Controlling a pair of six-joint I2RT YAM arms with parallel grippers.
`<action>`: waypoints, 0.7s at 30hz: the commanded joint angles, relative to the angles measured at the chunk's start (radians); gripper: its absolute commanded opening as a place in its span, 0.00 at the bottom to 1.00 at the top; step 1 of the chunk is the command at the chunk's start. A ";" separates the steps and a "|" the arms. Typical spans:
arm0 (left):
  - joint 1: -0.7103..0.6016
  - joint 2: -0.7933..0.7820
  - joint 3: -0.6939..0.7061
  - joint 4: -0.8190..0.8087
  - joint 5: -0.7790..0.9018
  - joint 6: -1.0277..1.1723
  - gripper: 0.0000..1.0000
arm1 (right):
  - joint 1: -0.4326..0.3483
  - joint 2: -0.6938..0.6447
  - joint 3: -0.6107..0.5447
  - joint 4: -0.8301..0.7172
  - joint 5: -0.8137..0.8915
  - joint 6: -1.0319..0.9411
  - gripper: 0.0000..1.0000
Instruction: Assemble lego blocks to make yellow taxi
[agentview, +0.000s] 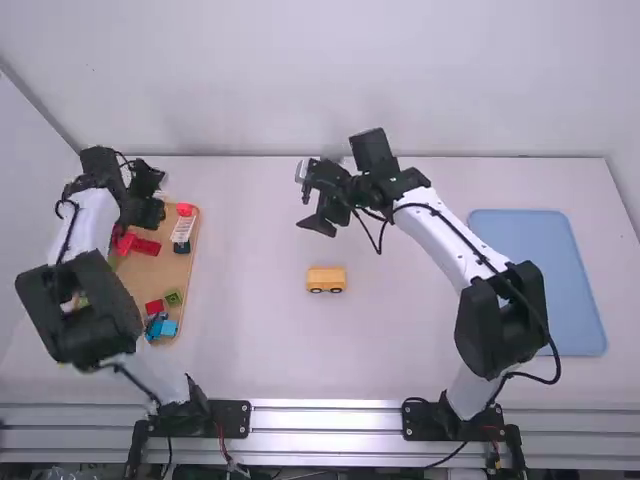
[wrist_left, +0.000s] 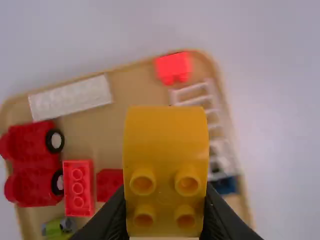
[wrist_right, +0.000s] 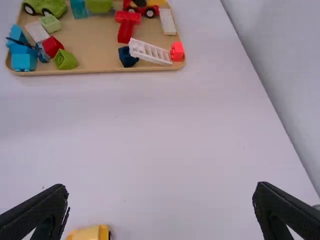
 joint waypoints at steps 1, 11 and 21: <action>-0.104 -0.098 -0.154 -0.049 0.107 0.281 0.28 | -0.026 0.003 0.032 -0.006 -0.004 0.006 0.99; -0.510 -0.152 -0.391 0.044 -0.009 0.412 0.25 | -0.131 -0.063 0.032 -0.196 -0.005 -0.044 0.98; -0.636 0.027 -0.400 0.204 -0.002 0.453 0.18 | -0.257 -0.119 -0.058 -0.256 -0.063 -0.105 0.99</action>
